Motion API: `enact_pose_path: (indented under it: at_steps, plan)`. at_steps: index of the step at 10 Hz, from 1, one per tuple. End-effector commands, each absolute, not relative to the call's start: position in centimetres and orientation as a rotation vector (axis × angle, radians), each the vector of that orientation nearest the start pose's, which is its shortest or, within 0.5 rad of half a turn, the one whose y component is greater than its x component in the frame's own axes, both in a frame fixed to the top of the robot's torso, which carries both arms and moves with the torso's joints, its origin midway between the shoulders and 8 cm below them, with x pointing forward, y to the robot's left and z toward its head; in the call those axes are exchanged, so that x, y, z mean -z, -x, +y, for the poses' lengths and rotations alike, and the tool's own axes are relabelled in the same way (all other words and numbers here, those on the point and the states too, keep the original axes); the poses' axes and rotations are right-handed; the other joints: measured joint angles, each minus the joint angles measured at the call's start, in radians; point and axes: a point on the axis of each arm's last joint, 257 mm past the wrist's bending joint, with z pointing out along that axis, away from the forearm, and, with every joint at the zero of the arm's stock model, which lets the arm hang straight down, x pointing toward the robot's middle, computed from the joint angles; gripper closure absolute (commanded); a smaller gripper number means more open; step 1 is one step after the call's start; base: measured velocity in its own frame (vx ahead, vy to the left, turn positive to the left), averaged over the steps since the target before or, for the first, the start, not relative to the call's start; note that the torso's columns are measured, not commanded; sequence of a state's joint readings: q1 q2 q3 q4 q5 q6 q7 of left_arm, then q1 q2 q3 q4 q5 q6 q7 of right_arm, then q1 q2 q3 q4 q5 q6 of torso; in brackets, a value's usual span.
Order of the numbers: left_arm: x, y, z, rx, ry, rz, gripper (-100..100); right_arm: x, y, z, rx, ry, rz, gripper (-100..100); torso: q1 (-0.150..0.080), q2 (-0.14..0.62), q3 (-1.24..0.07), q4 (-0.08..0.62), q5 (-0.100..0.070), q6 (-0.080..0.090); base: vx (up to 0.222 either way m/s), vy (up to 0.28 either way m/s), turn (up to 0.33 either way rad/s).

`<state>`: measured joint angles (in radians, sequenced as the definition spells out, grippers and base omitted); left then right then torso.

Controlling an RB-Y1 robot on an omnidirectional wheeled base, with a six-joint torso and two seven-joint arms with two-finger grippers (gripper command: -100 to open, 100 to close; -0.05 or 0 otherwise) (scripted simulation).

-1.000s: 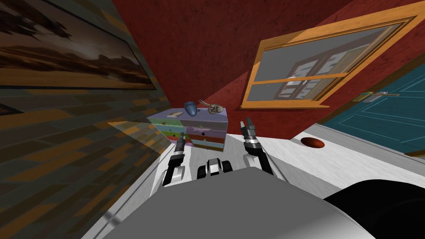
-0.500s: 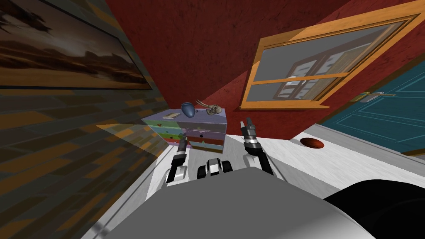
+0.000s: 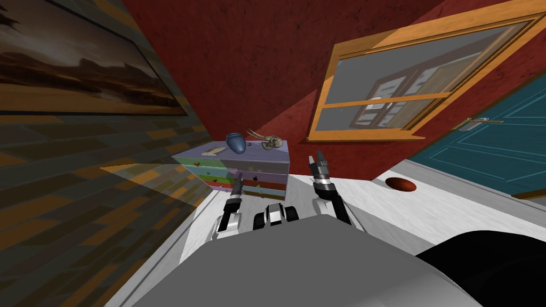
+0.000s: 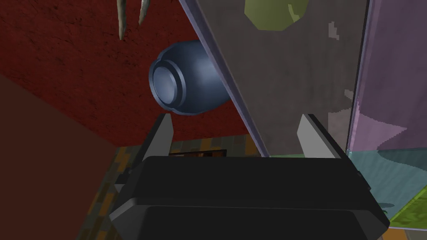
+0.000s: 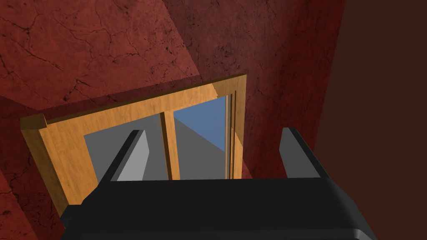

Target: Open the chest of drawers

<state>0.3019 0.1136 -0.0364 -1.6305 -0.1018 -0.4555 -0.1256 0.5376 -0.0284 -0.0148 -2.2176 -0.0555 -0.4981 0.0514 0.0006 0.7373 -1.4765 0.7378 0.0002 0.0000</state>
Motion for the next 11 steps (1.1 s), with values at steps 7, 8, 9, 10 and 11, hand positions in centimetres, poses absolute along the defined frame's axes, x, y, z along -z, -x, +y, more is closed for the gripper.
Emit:
enact_pose_path:
  at_steps: [7, 8, 9, 10, 11]
  plan:
    - [28.3, -45.2, 24.7, 1.037, 0.848, 1.293, -100, 1.6, -35.0, -29.7, -1.237, -0.73, 0.68, 0, -0.001, 0.002, 0.001, 0.001, 0.0, 0.0, 0.086, -0.049, -0.029]
    - [27.9, -45.2, 24.8, 1.039, 0.845, 1.285, -100, 1.6, -35.0, -29.7, -1.237, -0.73, 0.68, 0, -0.001, 0.002, 0.001, 0.001, 0.0, 0.0, 0.032, -0.024, -0.004]
    - [27.4, -45.8, 24.9, 1.036, 0.846, 1.286, -100, 1.6, -35.0, -29.7, -1.237, -0.73, 0.68, 0, 0.001, 0.003, 0.002, 0.001, 0.0, 0.0, 0.064, -0.019, -0.017]
    - [27.6, -45.5, 24.8, 1.038, 0.844, 1.284, -100, 1.6, -35.0, -29.7, -1.237, -0.73, 0.68, 0, 0.0, 0.0, 0.0, 0.0, 0.0, 0.0, 0.041, -0.011, -0.004]
    - [27.6, -45.5, 24.8, 1.038, 0.845, 1.285, 100, 1.6, -35.0, -29.7, -1.237, -0.73, 0.68, 0, 0.0, 0.001, 0.001, 0.0, 0.0, 0.0, 0.006, -0.002, 0.001]
